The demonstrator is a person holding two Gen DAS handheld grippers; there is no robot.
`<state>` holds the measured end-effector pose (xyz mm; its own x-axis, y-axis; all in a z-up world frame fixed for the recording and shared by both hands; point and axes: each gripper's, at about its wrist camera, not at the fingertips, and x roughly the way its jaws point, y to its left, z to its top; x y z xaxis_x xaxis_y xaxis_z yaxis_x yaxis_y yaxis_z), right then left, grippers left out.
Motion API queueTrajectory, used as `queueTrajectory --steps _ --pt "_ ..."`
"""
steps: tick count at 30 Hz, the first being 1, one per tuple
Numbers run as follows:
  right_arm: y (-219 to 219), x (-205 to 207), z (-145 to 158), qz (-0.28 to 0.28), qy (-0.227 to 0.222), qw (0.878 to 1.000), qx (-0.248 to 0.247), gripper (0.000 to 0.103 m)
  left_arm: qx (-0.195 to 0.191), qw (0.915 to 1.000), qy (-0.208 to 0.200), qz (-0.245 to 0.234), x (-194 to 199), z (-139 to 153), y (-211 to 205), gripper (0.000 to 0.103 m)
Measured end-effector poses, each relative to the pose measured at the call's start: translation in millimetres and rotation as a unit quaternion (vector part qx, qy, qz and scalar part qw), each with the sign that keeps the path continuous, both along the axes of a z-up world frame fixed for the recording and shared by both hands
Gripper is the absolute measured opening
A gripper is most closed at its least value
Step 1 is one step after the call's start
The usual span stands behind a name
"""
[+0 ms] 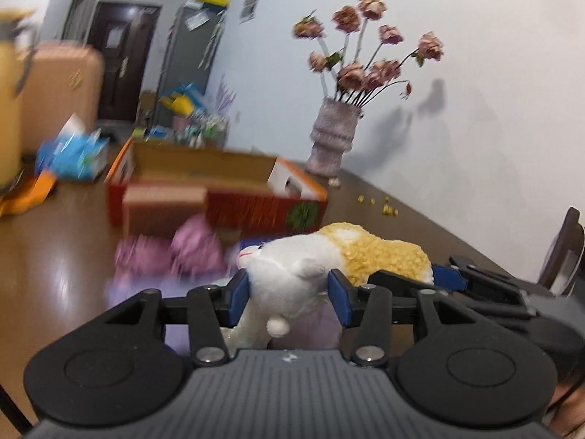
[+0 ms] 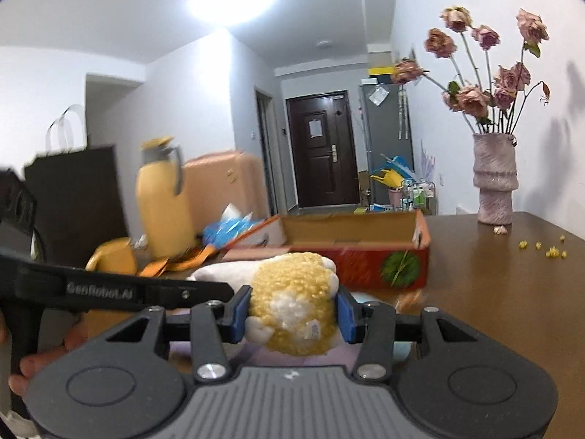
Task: Organize soft objects
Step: 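Grasp the white-and-yellow plush toy with both tools together, then carry the plush toy into the cardboard box and open both tools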
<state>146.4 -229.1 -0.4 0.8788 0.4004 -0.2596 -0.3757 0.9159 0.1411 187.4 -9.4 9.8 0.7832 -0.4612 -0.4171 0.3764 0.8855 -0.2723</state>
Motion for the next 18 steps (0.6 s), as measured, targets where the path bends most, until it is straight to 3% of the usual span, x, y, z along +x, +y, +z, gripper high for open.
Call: queueTrajectory --steps 3,6,9,13,18 --pt "19.1 -29.3 -21.8 0.007 0.005 1.000 -0.029 0.047 -0.001 0.9998 0.018 0.009 -29.1 -20.3 13.4 0.047" --pt "28.4 -47.0 -36.1 0.009 0.021 0.999 -0.037 0.048 0.018 0.9997 0.002 0.014 -50.5 -33.3 17.7 0.050" --pt "36.1 -57.3 -44.3 0.018 0.041 0.998 -0.053 0.053 0.026 0.9995 0.003 0.018 -61.1 -39.3 22.4 0.064" --pt "37.0 -72.1 -44.7 0.024 0.040 0.998 -0.048 0.071 0.015 0.9992 0.001 0.036 -67.5 -45.7 33.6 0.076" --pt "32.6 -69.0 -38.4 0.023 0.040 0.998 -0.036 0.072 0.013 0.9978 0.018 0.062 -69.1 -42.7 40.3 0.087"
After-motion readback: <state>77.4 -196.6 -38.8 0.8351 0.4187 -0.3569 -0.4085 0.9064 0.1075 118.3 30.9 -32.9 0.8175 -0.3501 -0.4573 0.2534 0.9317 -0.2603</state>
